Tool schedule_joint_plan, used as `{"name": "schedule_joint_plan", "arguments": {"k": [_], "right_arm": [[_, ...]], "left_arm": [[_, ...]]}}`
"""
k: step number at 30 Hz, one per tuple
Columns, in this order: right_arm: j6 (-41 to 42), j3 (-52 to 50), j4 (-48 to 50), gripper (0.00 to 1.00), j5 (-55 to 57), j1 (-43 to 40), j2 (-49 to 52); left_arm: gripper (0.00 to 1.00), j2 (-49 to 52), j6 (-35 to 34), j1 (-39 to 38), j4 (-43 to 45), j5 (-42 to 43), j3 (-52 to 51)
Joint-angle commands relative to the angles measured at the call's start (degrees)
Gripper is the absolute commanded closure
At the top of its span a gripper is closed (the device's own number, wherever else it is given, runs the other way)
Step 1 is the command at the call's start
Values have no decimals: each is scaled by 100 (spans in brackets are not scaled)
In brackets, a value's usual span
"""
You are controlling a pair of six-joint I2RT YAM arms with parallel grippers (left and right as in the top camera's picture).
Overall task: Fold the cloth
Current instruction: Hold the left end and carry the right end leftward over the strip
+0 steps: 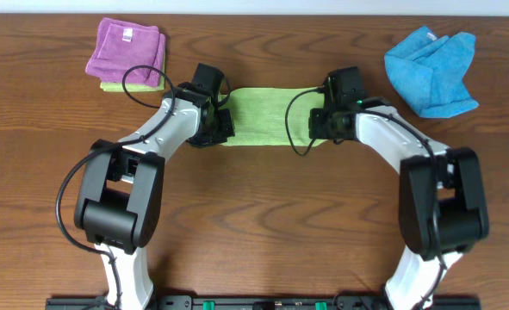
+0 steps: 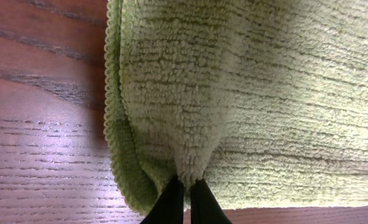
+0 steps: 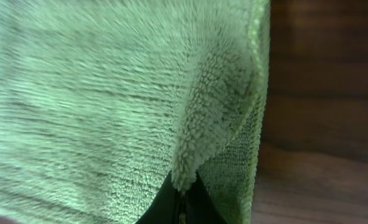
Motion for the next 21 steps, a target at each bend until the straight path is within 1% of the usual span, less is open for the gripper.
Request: {"name": "schedule_joint_plan", "arguments": {"k": [1, 4, 9, 10, 11, 13, 14, 15, 16, 17, 19, 21], "right_arm": [[0, 13, 15, 98, -33, 57, -538], [2, 13, 13, 98, -35, 59, -789], [4, 13, -4, 98, -81, 103, -892], [4, 13, -4, 98, -81, 129, -890], [2, 13, 0, 94, -79, 155, -890], [4, 13, 22, 93, -76, 201, -890], [4, 13, 26, 89, -72, 219, -890], [4, 13, 24, 60, -70, 219, -890], [4, 13, 17, 10, -52, 219, -890], [7, 13, -4, 1, 20, 219, -890], [61, 13, -63, 1, 146, 219, -890], [407, 13, -245, 1, 496, 219, -890]], "left_arm": [[94, 79, 44, 2, -55, -122, -35], [94, 79, 44, 2, -79, -122, -35], [94, 79, 42, 2, -81, -120, -35], [94, 79, 42, 2, -81, -120, -35], [94, 79, 44, 2, -81, -120, -35], [94, 79, 42, 2, -83, -120, -35], [94, 79, 44, 2, -83, -118, -35], [94, 79, 42, 2, -83, -118, -35], [94, 79, 44, 2, -85, -118, -35], [94, 79, 42, 2, -87, -116, -35], [94, 79, 42, 2, -103, -101, -35], [94, 79, 44, 2, -138, -101, -35]]}}
